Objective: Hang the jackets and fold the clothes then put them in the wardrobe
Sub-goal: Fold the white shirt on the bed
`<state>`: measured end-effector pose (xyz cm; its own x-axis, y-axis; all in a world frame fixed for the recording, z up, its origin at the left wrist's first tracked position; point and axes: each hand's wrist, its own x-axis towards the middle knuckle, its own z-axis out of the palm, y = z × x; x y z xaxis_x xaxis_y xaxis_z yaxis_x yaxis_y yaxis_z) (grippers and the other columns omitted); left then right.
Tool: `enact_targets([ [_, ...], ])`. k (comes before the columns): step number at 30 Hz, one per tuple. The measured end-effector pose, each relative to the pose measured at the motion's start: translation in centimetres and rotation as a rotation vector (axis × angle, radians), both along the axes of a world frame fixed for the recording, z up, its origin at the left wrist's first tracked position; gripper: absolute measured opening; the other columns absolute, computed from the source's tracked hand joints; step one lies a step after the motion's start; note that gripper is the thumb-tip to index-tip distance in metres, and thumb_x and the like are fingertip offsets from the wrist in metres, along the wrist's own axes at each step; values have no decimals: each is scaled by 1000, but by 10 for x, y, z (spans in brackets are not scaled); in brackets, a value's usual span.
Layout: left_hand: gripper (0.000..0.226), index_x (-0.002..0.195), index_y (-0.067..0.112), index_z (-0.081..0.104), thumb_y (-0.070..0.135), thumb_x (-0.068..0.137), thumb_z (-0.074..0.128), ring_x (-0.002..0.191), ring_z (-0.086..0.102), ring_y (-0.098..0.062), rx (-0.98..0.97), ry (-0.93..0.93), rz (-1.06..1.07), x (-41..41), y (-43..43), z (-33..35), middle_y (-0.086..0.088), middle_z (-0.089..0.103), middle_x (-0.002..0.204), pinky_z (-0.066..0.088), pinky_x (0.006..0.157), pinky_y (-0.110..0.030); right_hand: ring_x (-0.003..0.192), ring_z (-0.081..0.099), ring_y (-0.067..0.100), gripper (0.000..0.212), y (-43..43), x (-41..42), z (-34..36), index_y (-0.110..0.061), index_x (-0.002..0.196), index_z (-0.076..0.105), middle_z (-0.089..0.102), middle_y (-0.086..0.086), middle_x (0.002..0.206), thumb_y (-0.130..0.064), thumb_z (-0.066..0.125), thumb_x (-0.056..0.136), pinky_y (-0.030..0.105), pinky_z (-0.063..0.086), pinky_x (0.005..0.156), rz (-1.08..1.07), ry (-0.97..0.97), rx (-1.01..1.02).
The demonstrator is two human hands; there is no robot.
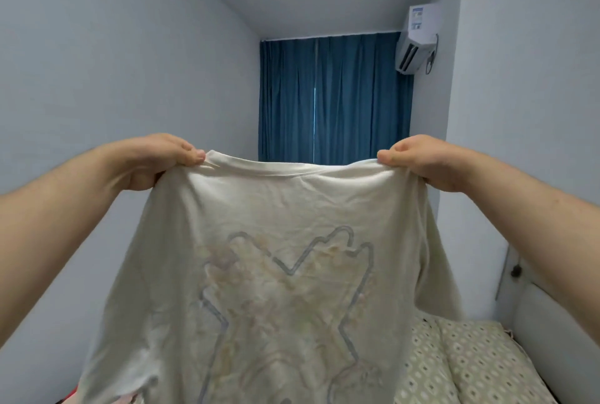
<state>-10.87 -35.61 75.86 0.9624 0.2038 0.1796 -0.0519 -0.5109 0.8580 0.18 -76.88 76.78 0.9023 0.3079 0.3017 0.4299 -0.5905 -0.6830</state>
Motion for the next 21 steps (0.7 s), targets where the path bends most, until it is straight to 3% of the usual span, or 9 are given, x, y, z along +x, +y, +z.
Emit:
enact_targets([
  [2,25,87,7,61,24,103,52,70,61,-19,23,-63,28,0,-4,-1,-8,63,81,51,66,-31,74,51,22,35,2,0,-3,-18,75,61,55,3,79,-48,62,93,37,41,71,33,-9,-1],
  [6,27,93,9,58,29,105,45,78,58,-22,21,-140,78,3,-14,-3,-6,60,86,49,71,-35,78,60,16,23,10,-4,-8,-13,88,61,63,0,84,-29,53,103,27,50,68,145,11,138],
  [11,32,74,16,44,28,103,48,69,37,-18,142,-293,167,1,-18,5,-4,46,82,28,57,-30,68,49,15,21,15,-6,-7,-14,88,59,57,1,80,-29,54,103,26,42,56,59,-77,102],
  [14,32,74,17,45,32,101,55,67,37,-16,173,-280,114,-8,-17,12,-3,46,83,27,56,-30,71,58,16,15,13,-9,-3,-14,87,68,66,3,85,-23,61,97,28,45,58,45,-93,72],
  [17,34,75,16,43,34,100,57,58,24,-15,271,-235,59,-16,-18,16,-2,30,68,19,54,-30,78,70,21,33,11,-16,0,-13,90,76,75,3,88,-45,68,86,32,53,70,39,-1,28],
  [19,32,78,13,47,35,100,57,59,28,-15,296,-238,61,-19,-21,15,-1,35,69,23,54,-30,76,71,18,45,14,-20,0,-18,78,78,75,-4,77,-62,67,82,32,53,73,-5,-15,-73],
  [21,32,80,11,51,35,100,57,63,35,-15,344,-234,71,-20,-24,14,-1,42,72,28,56,-29,67,63,14,46,17,-22,-1,-19,63,72,66,-10,64,-58,65,87,28,47,67,-7,-65,-118],
])
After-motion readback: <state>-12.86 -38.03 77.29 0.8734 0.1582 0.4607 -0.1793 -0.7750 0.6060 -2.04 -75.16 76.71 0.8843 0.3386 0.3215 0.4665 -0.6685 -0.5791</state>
